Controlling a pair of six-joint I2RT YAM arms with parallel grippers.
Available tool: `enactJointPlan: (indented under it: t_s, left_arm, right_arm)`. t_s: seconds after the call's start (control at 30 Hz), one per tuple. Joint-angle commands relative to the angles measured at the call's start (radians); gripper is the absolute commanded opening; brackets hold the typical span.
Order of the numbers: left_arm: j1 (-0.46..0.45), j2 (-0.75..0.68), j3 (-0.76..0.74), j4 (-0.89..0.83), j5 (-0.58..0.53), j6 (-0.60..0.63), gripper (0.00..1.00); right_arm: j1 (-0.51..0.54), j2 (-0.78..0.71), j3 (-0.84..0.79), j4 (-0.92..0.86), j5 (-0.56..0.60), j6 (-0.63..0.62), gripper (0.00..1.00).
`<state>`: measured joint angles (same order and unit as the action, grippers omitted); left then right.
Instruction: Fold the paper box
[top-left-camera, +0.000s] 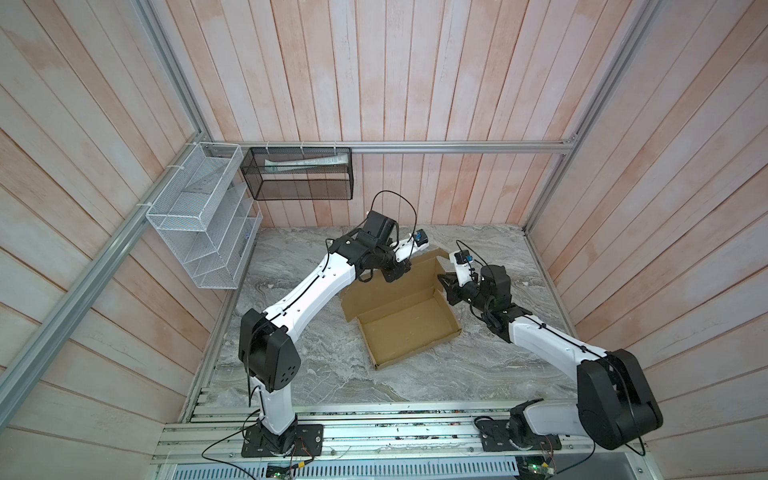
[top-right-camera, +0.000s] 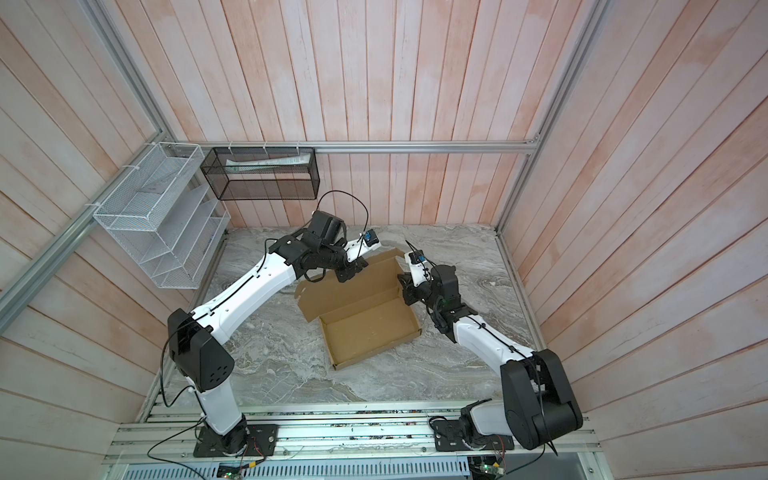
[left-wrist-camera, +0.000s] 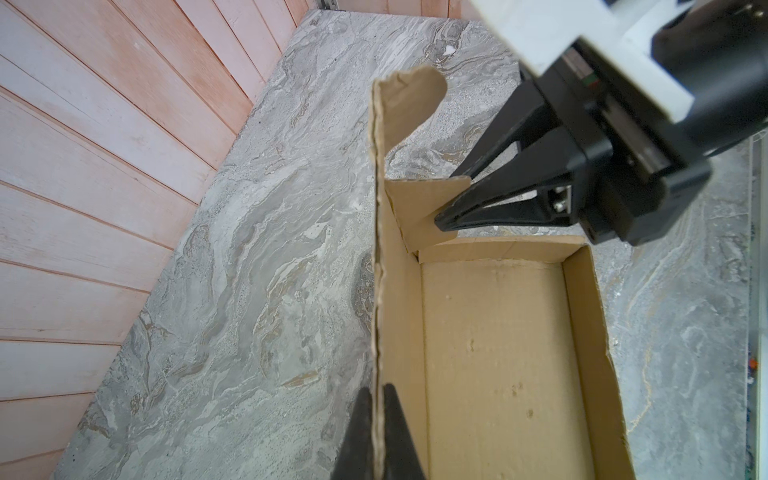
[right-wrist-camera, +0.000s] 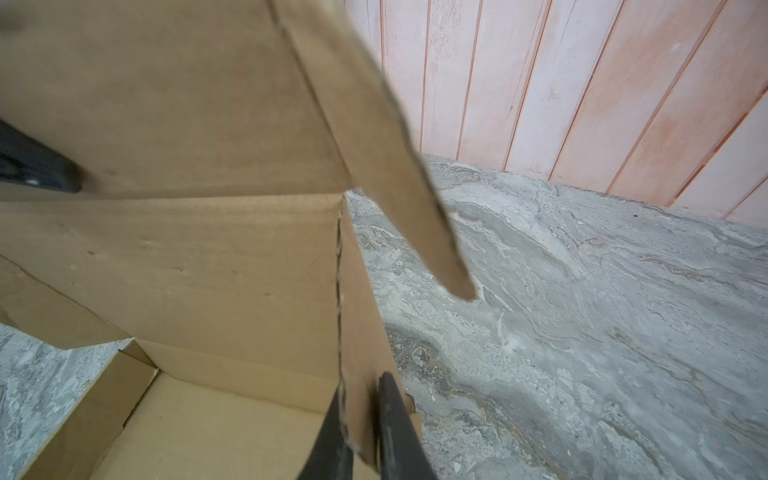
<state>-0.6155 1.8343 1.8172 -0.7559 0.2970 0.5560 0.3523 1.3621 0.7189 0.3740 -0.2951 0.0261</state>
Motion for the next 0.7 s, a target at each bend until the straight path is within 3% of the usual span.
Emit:
enactJointPlan:
  t_s: [0.0,0.23,0.5,0.67]
  left_arm:
    - [-0.001,-0.015,-0.006,0.028,-0.004,-0.019,0.07]
    - [-0.001,-0.031,-0.012,0.036,-0.053,-0.036,0.28]
    - [0.004,-0.074,-0.041,0.087,-0.114,-0.078,0.35]
    - [0.053,-0.131,-0.079,0.146,-0.127,-0.178,0.37]
  right_arm:
    - [0.007,0.008,0.033,0.017,0.018,0.003,0.12]
    - [0.013,-0.011,0.017,0.025,0.037,0.008,0.08]
    - [0.027,-0.038,0.002,0.017,0.078,0.015,0.05]
    - [0.033,-0.054,-0.018,0.026,0.102,0.017,0.04]
